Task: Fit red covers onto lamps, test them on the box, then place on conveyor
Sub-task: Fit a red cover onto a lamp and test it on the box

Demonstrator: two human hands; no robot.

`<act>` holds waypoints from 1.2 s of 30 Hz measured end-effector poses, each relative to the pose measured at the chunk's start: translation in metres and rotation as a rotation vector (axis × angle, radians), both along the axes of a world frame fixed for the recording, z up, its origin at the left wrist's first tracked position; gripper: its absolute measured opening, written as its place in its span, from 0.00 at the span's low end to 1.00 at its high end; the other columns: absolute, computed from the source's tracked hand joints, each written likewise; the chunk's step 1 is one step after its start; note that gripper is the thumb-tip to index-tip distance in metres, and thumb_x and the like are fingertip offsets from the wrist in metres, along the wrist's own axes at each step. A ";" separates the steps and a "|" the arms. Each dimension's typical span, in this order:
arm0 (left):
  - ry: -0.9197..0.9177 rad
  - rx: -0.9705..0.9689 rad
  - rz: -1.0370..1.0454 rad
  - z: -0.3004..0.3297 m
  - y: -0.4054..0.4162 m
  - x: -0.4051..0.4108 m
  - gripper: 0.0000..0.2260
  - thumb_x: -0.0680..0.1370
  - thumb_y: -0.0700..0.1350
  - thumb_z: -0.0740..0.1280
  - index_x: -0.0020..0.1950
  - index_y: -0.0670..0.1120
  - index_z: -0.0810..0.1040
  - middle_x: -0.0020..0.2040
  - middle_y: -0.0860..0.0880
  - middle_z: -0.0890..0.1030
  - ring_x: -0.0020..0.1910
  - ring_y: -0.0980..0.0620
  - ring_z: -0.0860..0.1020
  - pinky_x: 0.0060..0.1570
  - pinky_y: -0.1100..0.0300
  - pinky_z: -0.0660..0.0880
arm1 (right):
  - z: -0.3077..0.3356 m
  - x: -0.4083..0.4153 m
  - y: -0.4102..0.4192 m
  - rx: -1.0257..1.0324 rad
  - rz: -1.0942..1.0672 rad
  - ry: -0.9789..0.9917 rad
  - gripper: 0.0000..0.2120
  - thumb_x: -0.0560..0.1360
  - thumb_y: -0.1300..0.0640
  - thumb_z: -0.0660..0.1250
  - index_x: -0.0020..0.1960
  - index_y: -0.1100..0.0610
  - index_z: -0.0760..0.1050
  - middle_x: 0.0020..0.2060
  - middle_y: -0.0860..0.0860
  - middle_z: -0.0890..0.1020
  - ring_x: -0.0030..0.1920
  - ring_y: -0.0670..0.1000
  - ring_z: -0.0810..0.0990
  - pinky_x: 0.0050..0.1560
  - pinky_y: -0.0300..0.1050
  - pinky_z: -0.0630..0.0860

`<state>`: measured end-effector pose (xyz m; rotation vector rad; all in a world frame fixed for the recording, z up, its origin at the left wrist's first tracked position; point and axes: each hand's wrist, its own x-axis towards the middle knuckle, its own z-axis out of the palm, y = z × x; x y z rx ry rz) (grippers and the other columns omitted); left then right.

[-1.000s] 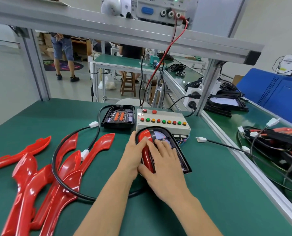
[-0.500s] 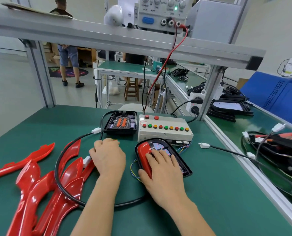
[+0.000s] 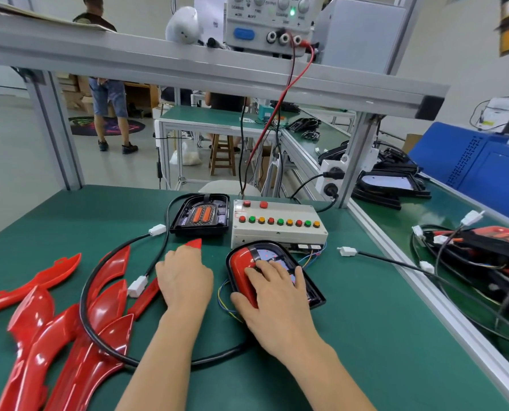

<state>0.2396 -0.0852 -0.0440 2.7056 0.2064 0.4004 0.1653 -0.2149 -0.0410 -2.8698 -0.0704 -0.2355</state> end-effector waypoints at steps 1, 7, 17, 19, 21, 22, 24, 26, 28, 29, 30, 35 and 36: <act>-0.086 -0.092 -0.022 0.004 -0.002 -0.001 0.16 0.75 0.36 0.62 0.60 0.46 0.79 0.59 0.45 0.79 0.57 0.43 0.74 0.54 0.55 0.65 | 0.001 0.000 -0.001 0.007 0.000 -0.004 0.25 0.80 0.40 0.53 0.75 0.48 0.62 0.75 0.45 0.61 0.75 0.47 0.53 0.74 0.58 0.35; -0.486 -0.949 -0.268 0.035 -0.016 -0.018 0.15 0.74 0.33 0.67 0.51 0.53 0.82 0.48 0.58 0.83 0.46 0.59 0.80 0.50 0.67 0.74 | 0.004 0.000 -0.006 0.133 0.029 -0.132 0.25 0.81 0.42 0.53 0.77 0.45 0.56 0.75 0.42 0.60 0.75 0.42 0.52 0.73 0.52 0.31; -0.246 -1.991 -0.305 0.044 -0.014 -0.016 0.11 0.74 0.30 0.65 0.52 0.42 0.80 0.39 0.51 0.85 0.37 0.58 0.82 0.39 0.69 0.77 | 0.007 0.003 -0.004 0.333 0.152 -0.299 0.26 0.82 0.50 0.58 0.78 0.48 0.54 0.70 0.44 0.69 0.71 0.43 0.61 0.73 0.35 0.38; -0.204 -2.107 -0.273 0.041 -0.014 -0.014 0.11 0.75 0.30 0.64 0.51 0.42 0.79 0.38 0.51 0.84 0.35 0.59 0.81 0.38 0.69 0.77 | 0.008 0.001 -0.003 0.402 0.181 -0.291 0.26 0.82 0.51 0.59 0.77 0.49 0.56 0.68 0.46 0.72 0.68 0.46 0.66 0.71 0.34 0.52; -0.156 -2.214 -0.227 0.036 -0.014 -0.011 0.10 0.76 0.31 0.63 0.50 0.43 0.79 0.38 0.50 0.84 0.34 0.59 0.81 0.36 0.70 0.77 | 0.008 -0.002 -0.002 0.456 0.192 -0.260 0.26 0.81 0.49 0.60 0.77 0.48 0.57 0.67 0.45 0.72 0.67 0.45 0.68 0.67 0.36 0.61; -0.128 -2.262 -0.210 0.033 -0.015 -0.011 0.09 0.76 0.32 0.63 0.50 0.43 0.79 0.39 0.49 0.84 0.34 0.58 0.81 0.36 0.70 0.77 | 0.008 -0.003 -0.002 0.475 0.193 -0.251 0.27 0.81 0.48 0.61 0.77 0.49 0.58 0.67 0.44 0.72 0.66 0.44 0.69 0.65 0.34 0.62; -0.064 -2.331 -0.201 0.028 -0.018 -0.011 0.08 0.76 0.33 0.64 0.50 0.43 0.79 0.39 0.48 0.84 0.33 0.57 0.81 0.34 0.69 0.77 | 0.008 -0.003 -0.003 0.516 0.177 -0.241 0.27 0.80 0.48 0.63 0.76 0.50 0.61 0.62 0.42 0.73 0.62 0.41 0.70 0.62 0.30 0.63; 0.003 -2.359 -0.223 0.025 -0.023 -0.012 0.09 0.74 0.34 0.65 0.51 0.42 0.79 0.40 0.47 0.85 0.35 0.56 0.82 0.35 0.67 0.78 | 0.009 -0.002 -0.007 0.585 0.125 -0.245 0.23 0.79 0.52 0.66 0.72 0.51 0.68 0.57 0.42 0.76 0.57 0.43 0.74 0.61 0.33 0.67; 0.071 -2.332 -0.274 0.022 -0.027 -0.013 0.11 0.71 0.36 0.67 0.52 0.42 0.80 0.43 0.46 0.85 0.39 0.55 0.83 0.39 0.64 0.79 | 0.011 -0.002 -0.014 0.654 0.067 -0.260 0.15 0.79 0.57 0.66 0.65 0.51 0.75 0.52 0.45 0.79 0.53 0.45 0.77 0.59 0.40 0.71; 0.104 -2.275 -0.299 0.021 -0.029 -0.013 0.11 0.72 0.37 0.67 0.53 0.42 0.80 0.45 0.47 0.85 0.41 0.54 0.83 0.42 0.62 0.79 | 0.013 -0.001 -0.019 0.653 0.042 -0.266 0.11 0.79 0.58 0.64 0.61 0.51 0.77 0.50 0.46 0.79 0.51 0.46 0.77 0.56 0.41 0.72; 0.118 -2.160 -0.310 0.019 -0.030 -0.013 0.10 0.73 0.38 0.66 0.53 0.43 0.81 0.45 0.48 0.85 0.42 0.55 0.82 0.44 0.61 0.79 | 0.014 0.000 -0.024 0.636 0.017 -0.268 0.10 0.80 0.59 0.62 0.60 0.51 0.77 0.49 0.46 0.79 0.50 0.46 0.77 0.54 0.41 0.71; -0.012 -1.273 -0.096 0.005 -0.024 -0.007 0.09 0.77 0.38 0.65 0.54 0.48 0.80 0.50 0.53 0.84 0.47 0.58 0.80 0.50 0.63 0.76 | 0.017 -0.001 -0.051 0.472 -0.083 -0.252 0.16 0.82 0.62 0.57 0.68 0.56 0.72 0.55 0.49 0.74 0.55 0.48 0.73 0.56 0.40 0.69; 0.030 -1.172 -0.084 0.001 -0.024 -0.007 0.10 0.78 0.41 0.65 0.58 0.47 0.79 0.56 0.50 0.81 0.53 0.53 0.78 0.58 0.57 0.74 | 0.016 -0.003 -0.053 0.426 -0.088 -0.252 0.17 0.82 0.63 0.57 0.69 0.56 0.71 0.55 0.50 0.74 0.54 0.48 0.72 0.54 0.37 0.67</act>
